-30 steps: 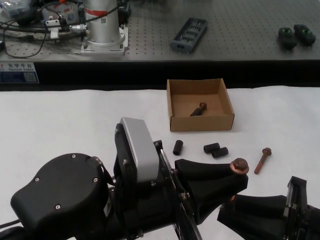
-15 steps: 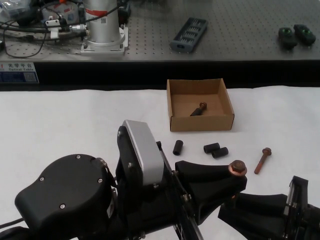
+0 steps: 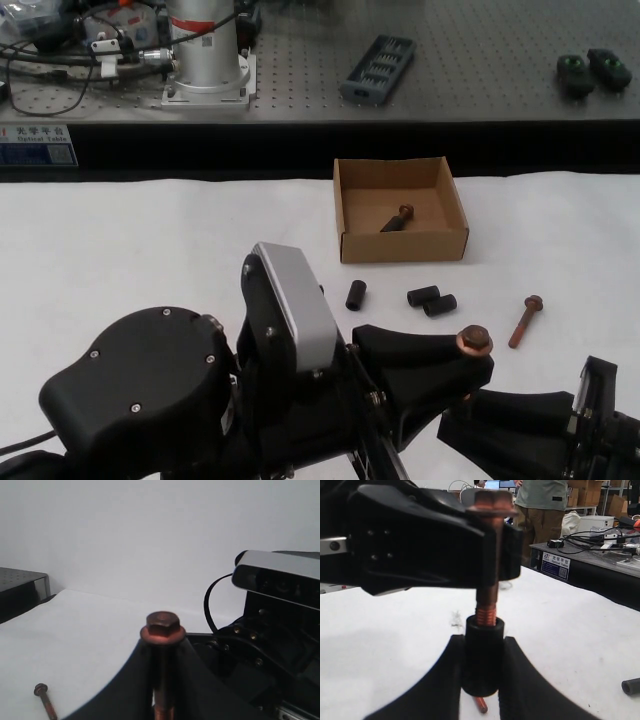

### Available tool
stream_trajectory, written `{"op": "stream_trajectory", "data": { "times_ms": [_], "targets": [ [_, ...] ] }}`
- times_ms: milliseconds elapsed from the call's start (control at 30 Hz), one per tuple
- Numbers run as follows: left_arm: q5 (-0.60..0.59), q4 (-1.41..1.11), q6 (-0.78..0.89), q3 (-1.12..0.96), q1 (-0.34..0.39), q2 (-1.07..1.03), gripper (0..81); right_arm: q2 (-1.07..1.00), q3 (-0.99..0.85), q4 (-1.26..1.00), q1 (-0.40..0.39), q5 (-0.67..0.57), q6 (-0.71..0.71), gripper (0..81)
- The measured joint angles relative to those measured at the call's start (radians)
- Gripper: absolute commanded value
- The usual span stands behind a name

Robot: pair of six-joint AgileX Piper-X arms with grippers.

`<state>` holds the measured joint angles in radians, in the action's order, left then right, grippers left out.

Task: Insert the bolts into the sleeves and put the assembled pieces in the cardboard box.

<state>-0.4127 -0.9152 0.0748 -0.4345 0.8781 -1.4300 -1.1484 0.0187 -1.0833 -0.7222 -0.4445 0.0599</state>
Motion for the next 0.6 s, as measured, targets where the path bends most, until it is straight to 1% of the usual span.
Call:
{"op": "stream_trajectory", "data": {
  "times_ms": [600],
  "targets": [
    [0.009, 0.028, -0.024, 0.0, 0.0, 0.003, 0.1, -0.007, 0.002, 0.004, 0.0, 0.008, -0.007, 5.3]
  ]
}}
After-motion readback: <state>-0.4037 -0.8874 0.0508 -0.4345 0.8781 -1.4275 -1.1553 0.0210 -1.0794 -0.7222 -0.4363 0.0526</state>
